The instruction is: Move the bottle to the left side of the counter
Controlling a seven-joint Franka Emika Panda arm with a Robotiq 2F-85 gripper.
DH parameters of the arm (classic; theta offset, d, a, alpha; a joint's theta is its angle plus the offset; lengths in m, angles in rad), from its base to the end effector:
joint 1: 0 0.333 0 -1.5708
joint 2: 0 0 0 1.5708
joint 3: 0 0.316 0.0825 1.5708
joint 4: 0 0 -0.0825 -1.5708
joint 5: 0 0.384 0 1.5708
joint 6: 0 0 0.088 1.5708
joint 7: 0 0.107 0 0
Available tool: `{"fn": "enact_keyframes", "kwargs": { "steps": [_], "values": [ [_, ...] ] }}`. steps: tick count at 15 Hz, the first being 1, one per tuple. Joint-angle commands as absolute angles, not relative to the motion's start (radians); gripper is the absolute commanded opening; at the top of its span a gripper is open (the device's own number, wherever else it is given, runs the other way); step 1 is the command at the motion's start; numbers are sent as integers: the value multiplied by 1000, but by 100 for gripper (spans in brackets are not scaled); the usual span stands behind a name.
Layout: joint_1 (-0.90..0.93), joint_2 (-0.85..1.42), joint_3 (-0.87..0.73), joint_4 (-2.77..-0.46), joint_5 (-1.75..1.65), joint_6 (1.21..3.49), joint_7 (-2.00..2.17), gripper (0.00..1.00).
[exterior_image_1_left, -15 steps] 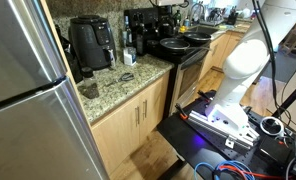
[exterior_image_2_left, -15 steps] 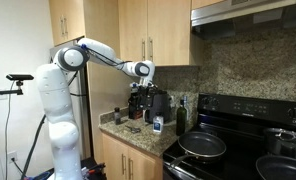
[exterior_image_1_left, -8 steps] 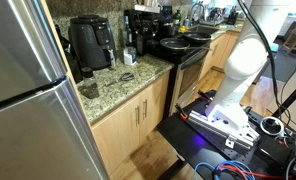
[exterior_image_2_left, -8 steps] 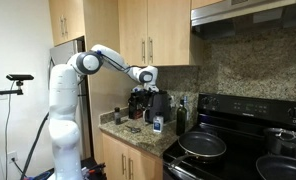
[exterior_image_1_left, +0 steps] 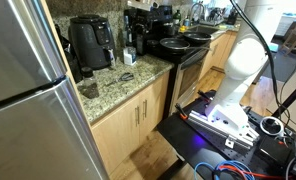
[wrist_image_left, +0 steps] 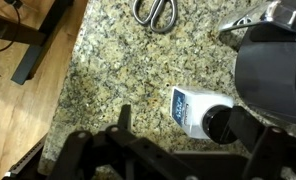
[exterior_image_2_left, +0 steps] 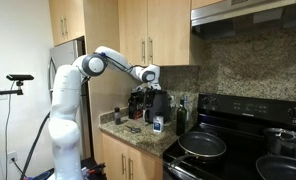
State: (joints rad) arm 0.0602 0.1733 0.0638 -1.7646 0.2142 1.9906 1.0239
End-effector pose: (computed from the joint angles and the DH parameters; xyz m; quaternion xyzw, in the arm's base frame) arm 0.6117 0.0874 0.4687 -0.8764 0.4695 0.0346 0.1017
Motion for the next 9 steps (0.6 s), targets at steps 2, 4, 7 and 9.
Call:
{"fn": "enact_keyframes", "kwargs": {
  "steps": [2, 4, 7, 9],
  "values": [
    [80, 267, 53, -1734, 259, 2196, 1109, 100],
    [95, 310, 48, -1729, 228, 2268, 1154, 100],
    [96, 302, 49, -1757, 231, 2282, 1151, 100],
    [101, 319, 48, -1756, 230, 2292, 1156, 100]
  ]
}}
